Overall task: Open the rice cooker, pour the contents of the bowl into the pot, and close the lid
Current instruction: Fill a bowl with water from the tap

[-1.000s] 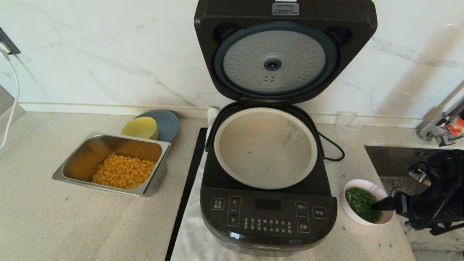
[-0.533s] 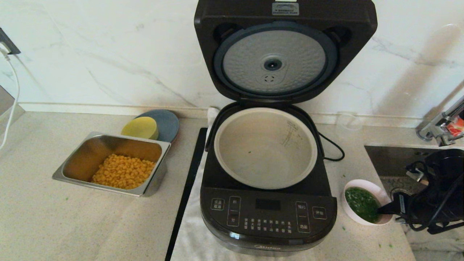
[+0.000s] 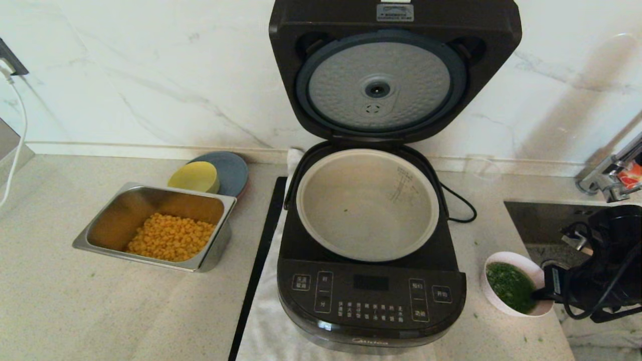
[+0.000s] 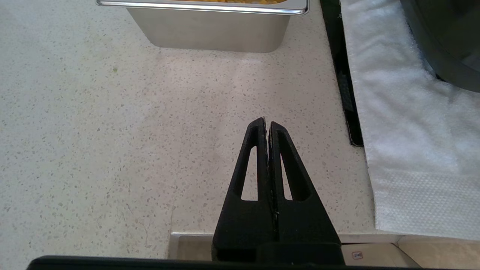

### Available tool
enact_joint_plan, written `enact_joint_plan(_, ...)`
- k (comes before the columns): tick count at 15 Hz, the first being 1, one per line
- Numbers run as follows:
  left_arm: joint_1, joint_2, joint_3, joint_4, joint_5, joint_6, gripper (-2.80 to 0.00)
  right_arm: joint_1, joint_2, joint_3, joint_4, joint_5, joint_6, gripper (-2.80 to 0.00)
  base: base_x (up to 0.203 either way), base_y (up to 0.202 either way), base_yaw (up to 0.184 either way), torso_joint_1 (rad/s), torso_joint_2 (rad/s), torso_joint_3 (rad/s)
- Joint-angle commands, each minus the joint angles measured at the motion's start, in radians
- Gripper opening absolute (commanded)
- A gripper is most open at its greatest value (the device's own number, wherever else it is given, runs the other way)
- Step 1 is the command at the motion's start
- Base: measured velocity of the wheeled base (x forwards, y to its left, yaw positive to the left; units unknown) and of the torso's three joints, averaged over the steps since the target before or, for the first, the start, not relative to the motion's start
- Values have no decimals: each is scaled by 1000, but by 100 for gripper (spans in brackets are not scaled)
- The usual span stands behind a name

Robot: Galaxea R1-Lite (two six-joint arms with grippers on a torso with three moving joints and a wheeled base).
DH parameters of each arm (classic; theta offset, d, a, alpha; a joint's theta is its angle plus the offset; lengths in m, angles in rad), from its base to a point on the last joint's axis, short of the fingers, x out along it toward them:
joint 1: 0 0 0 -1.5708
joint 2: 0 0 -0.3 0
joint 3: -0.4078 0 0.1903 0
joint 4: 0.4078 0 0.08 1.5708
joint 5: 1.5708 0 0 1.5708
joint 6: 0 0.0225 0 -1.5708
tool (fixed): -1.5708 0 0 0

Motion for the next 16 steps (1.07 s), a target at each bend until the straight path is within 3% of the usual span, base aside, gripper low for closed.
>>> enact_joint_plan(1, 0, -1, 0, 2, -1, 0, -280, -2, -16, -4, 1, -5, 1, -280, 0, 0, 0, 0, 0, 0)
enact_joint_plan(4, 0, -1, 0, 2, -1, 2, -280, -18, -66, -7, 10, -3, 9, -280, 0, 0, 0, 0, 0, 0)
enact_joint_plan(10, 0, -1, 0, 1, -1, 0, -280, -190, -127, -30, 47, 56, 35, -280, 0, 0, 0, 0, 0, 0)
enact_joint_plan(16, 0, -1, 0, 1, -1, 0, -280, -357, -79, -103, 155, 178, 8, -280, 0, 0, 0, 0, 0, 0)
